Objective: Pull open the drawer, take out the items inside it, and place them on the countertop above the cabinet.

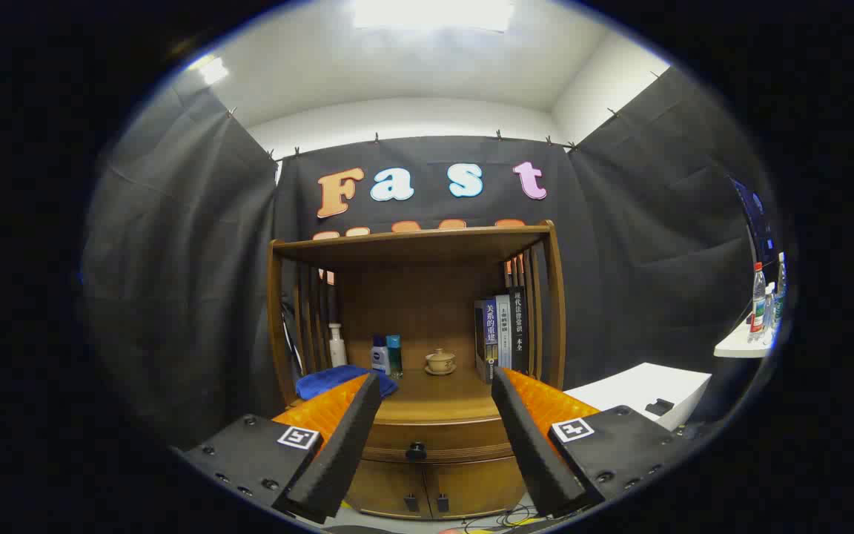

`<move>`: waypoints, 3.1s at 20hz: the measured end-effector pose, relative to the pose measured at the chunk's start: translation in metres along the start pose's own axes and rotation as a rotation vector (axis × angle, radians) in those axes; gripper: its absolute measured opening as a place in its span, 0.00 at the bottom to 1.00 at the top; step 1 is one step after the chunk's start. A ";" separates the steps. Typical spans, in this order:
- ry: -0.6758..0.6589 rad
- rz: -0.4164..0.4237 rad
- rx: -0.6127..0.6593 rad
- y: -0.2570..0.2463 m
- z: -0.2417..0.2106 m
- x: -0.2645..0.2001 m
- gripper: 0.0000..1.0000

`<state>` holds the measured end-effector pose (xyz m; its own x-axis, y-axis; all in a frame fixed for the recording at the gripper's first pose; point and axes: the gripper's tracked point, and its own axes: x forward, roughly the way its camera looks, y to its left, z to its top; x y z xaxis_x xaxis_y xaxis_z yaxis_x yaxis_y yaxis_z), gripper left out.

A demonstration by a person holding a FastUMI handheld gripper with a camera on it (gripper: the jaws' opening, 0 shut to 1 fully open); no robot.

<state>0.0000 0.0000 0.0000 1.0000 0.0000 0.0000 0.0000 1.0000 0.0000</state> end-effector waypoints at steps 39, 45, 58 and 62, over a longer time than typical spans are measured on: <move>0.122 0.082 0.093 0.041 -0.168 0.135 0.98; 0.222 0.029 -0.009 0.018 -0.285 0.178 0.99; 0.314 0.008 0.010 0.014 -0.335 0.210 0.66; 0.348 0.007 0.016 0.013 -0.340 0.204 0.50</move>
<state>0.2041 0.0127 -0.3402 0.9401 0.0098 -0.3406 -0.0042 0.9998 0.0170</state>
